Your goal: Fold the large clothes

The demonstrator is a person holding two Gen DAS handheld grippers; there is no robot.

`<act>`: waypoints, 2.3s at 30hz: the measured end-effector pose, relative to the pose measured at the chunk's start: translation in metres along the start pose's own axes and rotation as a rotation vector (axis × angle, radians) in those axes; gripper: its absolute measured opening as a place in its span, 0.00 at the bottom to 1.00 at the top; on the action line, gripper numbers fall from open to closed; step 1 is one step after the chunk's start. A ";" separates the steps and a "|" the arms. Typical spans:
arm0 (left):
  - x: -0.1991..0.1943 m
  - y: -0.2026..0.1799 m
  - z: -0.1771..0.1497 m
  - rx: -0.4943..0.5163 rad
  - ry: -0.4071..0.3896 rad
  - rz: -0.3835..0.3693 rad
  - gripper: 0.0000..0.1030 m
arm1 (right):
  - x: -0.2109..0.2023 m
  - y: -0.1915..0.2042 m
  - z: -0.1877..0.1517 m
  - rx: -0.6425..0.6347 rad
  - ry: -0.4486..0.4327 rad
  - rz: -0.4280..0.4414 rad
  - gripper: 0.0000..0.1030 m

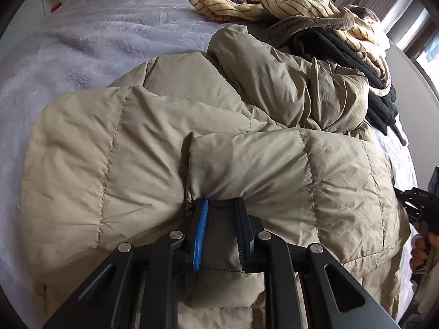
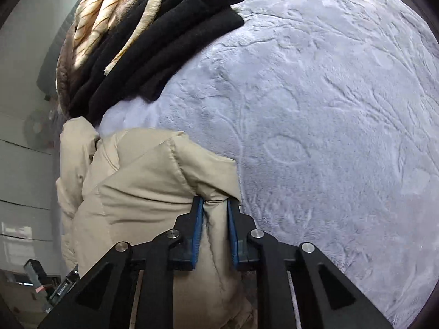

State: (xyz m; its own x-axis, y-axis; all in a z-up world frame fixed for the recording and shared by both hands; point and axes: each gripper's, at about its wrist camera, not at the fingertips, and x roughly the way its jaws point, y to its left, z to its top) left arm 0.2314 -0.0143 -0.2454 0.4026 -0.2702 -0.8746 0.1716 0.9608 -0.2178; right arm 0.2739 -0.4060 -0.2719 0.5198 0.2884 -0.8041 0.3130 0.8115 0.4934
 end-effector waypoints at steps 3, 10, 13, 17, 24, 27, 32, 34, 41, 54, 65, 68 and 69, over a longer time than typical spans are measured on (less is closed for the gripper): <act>0.000 -0.002 0.000 0.016 0.002 0.004 0.20 | -0.027 0.014 -0.010 -0.076 -0.058 -0.090 0.19; -0.001 -0.002 0.002 0.013 0.005 0.011 0.20 | -0.071 0.051 -0.058 -0.255 -0.043 -0.027 0.18; 0.001 -0.002 0.003 0.009 0.000 0.013 0.21 | -0.045 0.046 -0.073 -0.288 0.001 -0.080 0.14; 0.004 -0.002 0.001 0.019 -0.005 0.013 0.20 | -0.014 0.021 -0.075 -0.229 0.031 -0.066 0.04; -0.007 -0.004 0.002 0.006 0.001 0.048 0.21 | -0.037 0.033 -0.078 -0.246 0.022 -0.113 0.05; -0.018 -0.006 0.002 0.007 0.003 0.079 0.21 | -0.052 0.038 -0.083 -0.229 0.017 -0.108 0.09; -0.037 -0.013 -0.004 0.029 0.006 0.149 0.21 | -0.073 0.039 -0.091 -0.208 0.027 -0.087 0.09; -0.043 -0.015 -0.008 0.027 0.010 0.168 0.21 | -0.077 0.039 -0.095 -0.212 0.037 -0.081 0.09; -0.058 -0.029 -0.029 0.025 0.024 0.207 0.21 | -0.078 0.040 -0.109 -0.231 0.085 -0.069 0.22; -0.074 -0.061 -0.091 0.022 0.016 0.286 0.99 | -0.092 0.031 -0.119 -0.286 0.111 -0.045 0.41; -0.083 -0.051 -0.113 0.034 0.045 0.283 0.99 | -0.108 0.045 -0.154 -0.333 0.008 -0.094 1.00; -0.092 -0.043 -0.123 0.049 0.041 0.286 0.99 | -0.107 0.054 -0.171 -0.346 0.031 -0.096 1.00; -0.095 -0.040 -0.127 0.055 0.041 0.287 0.99 | -0.108 0.058 -0.179 -0.355 0.040 -0.097 1.00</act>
State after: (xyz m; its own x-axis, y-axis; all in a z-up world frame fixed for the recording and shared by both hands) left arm 0.0724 -0.0189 -0.2081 0.4050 0.0161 -0.9142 0.1051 0.9924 0.0641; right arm 0.0937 -0.2995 -0.2156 0.4676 0.2155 -0.8573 0.0603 0.9598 0.2742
